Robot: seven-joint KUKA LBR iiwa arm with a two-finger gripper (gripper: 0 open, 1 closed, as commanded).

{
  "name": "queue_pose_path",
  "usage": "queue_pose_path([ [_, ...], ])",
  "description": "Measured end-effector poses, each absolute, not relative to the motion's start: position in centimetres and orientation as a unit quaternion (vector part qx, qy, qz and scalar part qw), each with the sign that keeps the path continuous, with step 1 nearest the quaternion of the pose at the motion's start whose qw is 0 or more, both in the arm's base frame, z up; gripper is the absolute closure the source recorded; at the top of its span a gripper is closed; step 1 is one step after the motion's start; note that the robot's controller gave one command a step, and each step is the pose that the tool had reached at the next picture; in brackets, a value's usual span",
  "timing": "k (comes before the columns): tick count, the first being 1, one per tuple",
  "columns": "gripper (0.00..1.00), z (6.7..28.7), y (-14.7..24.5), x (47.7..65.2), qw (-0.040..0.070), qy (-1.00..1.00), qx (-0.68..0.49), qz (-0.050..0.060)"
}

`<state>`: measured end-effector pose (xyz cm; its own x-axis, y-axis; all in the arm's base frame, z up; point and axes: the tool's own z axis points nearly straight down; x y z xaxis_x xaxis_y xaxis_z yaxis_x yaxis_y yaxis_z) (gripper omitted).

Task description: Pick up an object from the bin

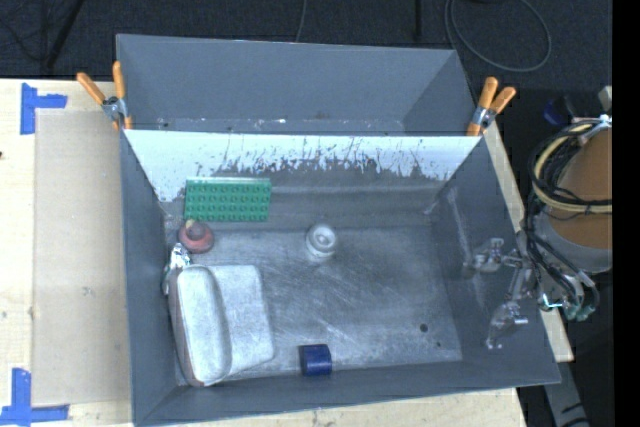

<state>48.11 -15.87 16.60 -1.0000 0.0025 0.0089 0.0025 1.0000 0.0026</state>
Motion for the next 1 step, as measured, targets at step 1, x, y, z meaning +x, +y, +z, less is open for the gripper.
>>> queue_pose_path([
  [1, 0.00, 9.96, -14.34, 48.36, 0.003, -0.988, 0.155, -0.002],
])
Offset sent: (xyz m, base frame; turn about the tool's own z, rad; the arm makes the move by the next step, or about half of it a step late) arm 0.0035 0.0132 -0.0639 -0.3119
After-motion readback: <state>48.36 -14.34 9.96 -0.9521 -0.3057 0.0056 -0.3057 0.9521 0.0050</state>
